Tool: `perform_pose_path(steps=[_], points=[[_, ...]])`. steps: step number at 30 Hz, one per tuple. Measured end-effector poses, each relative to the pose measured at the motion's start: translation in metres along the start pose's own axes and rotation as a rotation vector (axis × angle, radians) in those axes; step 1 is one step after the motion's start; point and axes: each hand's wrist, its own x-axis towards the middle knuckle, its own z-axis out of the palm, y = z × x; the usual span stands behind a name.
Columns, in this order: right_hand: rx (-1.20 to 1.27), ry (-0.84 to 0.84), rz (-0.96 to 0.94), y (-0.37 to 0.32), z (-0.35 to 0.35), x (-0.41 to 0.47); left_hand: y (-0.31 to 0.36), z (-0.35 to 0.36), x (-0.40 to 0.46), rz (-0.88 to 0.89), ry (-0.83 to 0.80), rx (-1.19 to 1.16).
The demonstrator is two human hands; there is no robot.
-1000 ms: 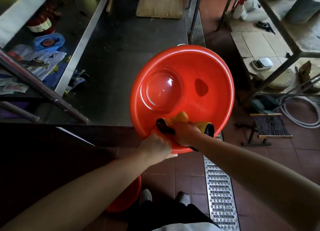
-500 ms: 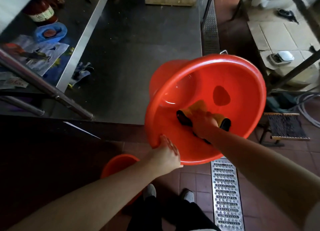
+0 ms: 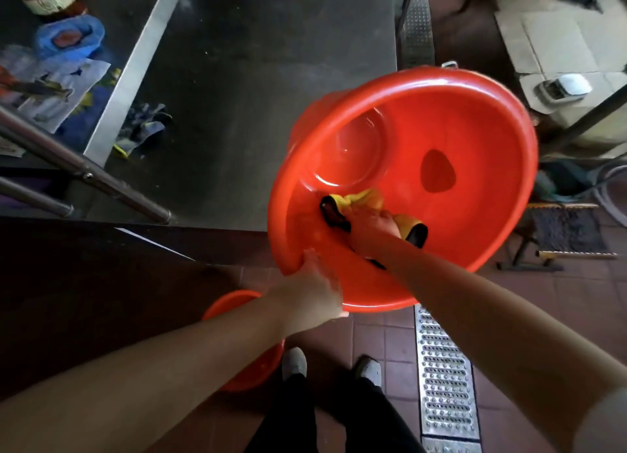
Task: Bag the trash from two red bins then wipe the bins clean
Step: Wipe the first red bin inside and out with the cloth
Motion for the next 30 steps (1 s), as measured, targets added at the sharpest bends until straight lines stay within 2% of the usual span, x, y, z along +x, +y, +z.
perform_pose_path(steps=[2, 4, 5, 9, 14, 20, 30], points=[[-0.007, -0.021, -0.036, 0.002, 0.004, -0.024, 0.001, 0.009, 0.004, 0.013, 0.081, 0.01], [-0.038, -0.027, -0.059, 0.009, 0.01, -0.054, -0.003, 0.005, 0.003, 0.011, 0.077, 0.105], [-0.054, -0.034, -0.063, 0.012, 0.011, -0.068, 0.0, 0.006, 0.004, 0.033, 0.144, 0.14], [-0.113, -0.04, -0.07, 0.019, 0.018, -0.118, 0.006, 0.005, 0.003, -0.001, 0.225, 0.099], [-0.138, -0.029, -0.085, 0.027, 0.015, -0.132, 0.007, 0.005, 0.001, 0.003, 0.263, 0.17], [-0.113, -0.043, -0.058, 0.019, 0.004, -0.08, -0.001, 0.006, 0.0, 0.012, 0.35, 0.201], [-0.061, 0.001, 0.025, 0.013, 0.01, 0.046, 0.002, 0.009, 0.012, 0.047, 0.404, 0.228]])
